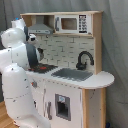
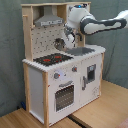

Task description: Play with the kitchen

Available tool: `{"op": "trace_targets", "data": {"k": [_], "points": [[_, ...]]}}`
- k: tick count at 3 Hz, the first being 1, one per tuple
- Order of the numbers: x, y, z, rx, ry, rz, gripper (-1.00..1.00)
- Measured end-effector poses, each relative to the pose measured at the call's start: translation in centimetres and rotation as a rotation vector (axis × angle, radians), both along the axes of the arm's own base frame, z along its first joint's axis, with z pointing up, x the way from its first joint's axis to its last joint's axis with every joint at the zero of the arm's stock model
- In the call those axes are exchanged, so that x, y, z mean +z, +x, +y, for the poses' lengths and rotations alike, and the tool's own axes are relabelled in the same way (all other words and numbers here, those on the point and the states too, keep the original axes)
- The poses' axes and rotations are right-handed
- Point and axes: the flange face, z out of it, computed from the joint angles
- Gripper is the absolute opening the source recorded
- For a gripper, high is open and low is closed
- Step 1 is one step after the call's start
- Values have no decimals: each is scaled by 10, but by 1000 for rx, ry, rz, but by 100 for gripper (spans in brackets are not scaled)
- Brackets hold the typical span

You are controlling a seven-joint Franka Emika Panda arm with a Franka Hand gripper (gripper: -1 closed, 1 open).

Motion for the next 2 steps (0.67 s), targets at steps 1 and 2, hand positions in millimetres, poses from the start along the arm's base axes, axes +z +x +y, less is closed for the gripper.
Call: {"op": "trace_targets", "data": {"k": [1, 2], "points": [[-2, 5, 16, 30, 6, -3, -100], [-5, 10, 27, 53, 11, -5, -100]]}}
